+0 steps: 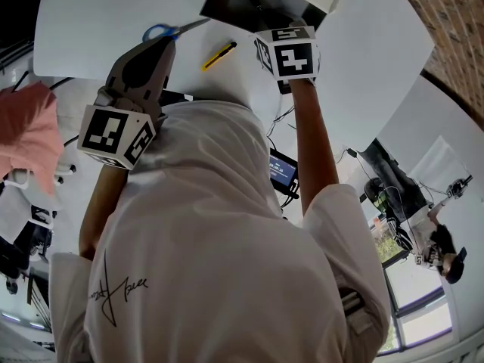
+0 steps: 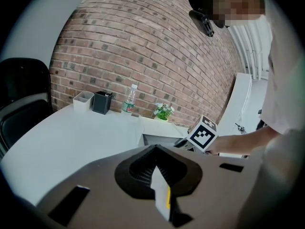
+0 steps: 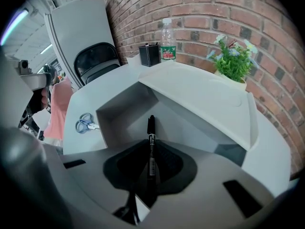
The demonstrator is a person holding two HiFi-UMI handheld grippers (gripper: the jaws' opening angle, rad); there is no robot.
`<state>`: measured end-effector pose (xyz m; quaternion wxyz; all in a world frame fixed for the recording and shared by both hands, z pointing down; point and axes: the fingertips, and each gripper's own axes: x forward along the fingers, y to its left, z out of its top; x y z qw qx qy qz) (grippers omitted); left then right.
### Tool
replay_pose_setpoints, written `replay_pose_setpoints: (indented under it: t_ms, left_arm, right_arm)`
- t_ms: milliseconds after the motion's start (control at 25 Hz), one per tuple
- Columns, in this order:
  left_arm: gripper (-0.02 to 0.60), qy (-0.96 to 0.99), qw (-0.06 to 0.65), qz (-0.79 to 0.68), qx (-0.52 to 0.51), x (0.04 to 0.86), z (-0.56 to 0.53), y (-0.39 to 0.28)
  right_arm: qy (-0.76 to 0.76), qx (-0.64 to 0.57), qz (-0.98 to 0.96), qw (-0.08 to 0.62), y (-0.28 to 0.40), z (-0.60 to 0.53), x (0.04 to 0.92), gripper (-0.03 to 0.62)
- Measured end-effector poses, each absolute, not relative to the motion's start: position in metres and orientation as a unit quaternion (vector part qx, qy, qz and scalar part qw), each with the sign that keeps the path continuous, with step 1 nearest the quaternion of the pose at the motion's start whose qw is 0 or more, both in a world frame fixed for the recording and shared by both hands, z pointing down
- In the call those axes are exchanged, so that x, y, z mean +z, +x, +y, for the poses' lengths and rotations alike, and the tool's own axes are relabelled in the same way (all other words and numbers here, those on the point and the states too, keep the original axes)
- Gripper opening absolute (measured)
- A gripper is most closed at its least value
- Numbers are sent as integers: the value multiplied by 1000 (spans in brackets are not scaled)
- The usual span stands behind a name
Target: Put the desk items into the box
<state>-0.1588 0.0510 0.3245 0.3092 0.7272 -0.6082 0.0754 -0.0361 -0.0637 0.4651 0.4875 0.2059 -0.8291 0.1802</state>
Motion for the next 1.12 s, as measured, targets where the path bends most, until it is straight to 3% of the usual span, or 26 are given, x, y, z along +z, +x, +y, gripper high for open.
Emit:
replay_pose_setpoints:
  t_ms: [1120]
  left_arm:
    - [6, 732, 293, -610, 75, 314, 52, -152]
  right_arm:
    - [231, 171, -847, 448, -30, -67, 437, 59]
